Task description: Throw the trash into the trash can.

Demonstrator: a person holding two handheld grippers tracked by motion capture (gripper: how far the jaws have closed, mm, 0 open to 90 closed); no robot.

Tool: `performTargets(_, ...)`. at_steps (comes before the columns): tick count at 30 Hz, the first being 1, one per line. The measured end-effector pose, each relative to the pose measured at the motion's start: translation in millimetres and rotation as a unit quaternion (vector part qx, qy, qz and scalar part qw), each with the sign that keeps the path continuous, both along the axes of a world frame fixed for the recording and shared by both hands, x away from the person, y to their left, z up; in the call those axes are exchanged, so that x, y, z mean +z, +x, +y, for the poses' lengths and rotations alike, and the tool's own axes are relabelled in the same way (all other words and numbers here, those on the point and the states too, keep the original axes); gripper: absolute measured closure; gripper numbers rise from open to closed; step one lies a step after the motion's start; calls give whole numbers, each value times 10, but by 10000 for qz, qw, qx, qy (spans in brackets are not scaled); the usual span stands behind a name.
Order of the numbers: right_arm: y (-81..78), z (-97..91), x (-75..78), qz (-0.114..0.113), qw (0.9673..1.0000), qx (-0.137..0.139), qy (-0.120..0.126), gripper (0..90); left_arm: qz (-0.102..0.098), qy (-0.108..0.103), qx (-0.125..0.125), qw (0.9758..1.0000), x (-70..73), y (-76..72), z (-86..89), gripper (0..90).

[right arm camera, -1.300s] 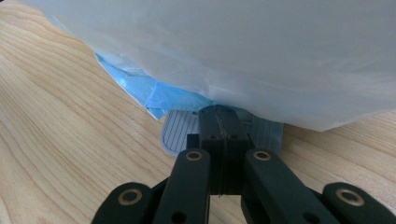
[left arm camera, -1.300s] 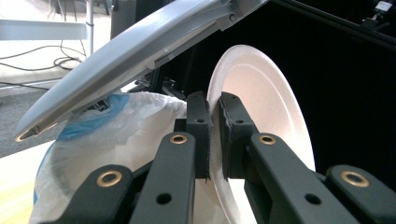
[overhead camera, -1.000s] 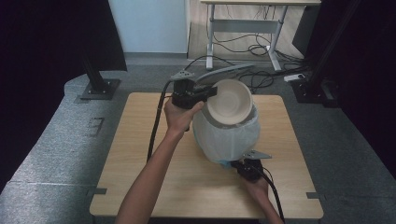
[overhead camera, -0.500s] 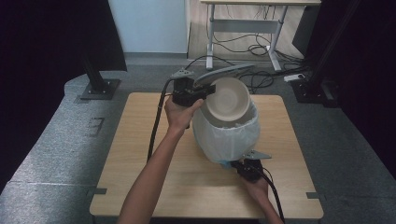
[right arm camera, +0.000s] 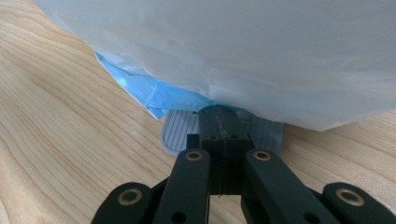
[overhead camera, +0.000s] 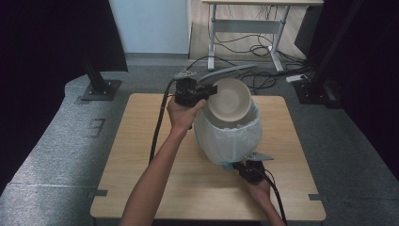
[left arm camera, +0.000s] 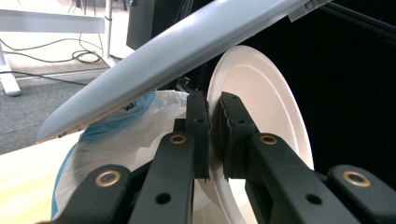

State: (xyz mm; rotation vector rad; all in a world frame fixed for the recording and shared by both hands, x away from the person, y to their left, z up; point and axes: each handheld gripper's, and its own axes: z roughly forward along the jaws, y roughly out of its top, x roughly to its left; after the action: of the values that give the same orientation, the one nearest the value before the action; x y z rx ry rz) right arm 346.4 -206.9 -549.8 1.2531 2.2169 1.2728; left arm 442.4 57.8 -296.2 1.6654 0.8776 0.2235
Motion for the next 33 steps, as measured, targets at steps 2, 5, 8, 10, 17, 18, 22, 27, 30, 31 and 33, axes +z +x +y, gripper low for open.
performTargets(2,0,-1,0,2,10000,1,4,895,41,-6,-70,10000,-11,11,-9,807)
performTargets(5,1,-2,0,4,10000,2,6,895,33,82,-28,10000,-30,18,-25,629)
performTargets(8,1,-1,-1,-4,10000,0,-4,895,14,141,-17,9999,-42,-4,-13,566)
performTargets(10,1,-2,-1,-5,10000,4,-1,895,-56,242,0,9997,-40,-27,-2,561)
performTargets(17,-1,2,0,-15,10000,-3,-20,895,-179,307,-63,9993,-46,-102,68,513)
performTargets(18,-1,2,0,-13,10000,-3,-18,895,-166,315,-74,9993,-51,-108,78,488)
performTargets(22,-2,3,0,-19,10000,-4,-25,895,-178,326,-24,9993,-70,-158,131,413)
performTargets(27,-1,2,0,-13,10000,-5,-18,894,-269,436,-11,9987,-84,-225,214,390)
performTargets(30,-3,3,0,-12,10000,-14,-16,895,-288,447,8,9986,-84,-251,270,383)
performTargets(31,-3,3,0,-10,10000,-16,-14,894,-296,449,12,9986,-81,-259,289,381)
performTargets(33,-3,3,-1,-9,10000,-17,-13,894,-300,437,21,9986,-77,-274,322,379)
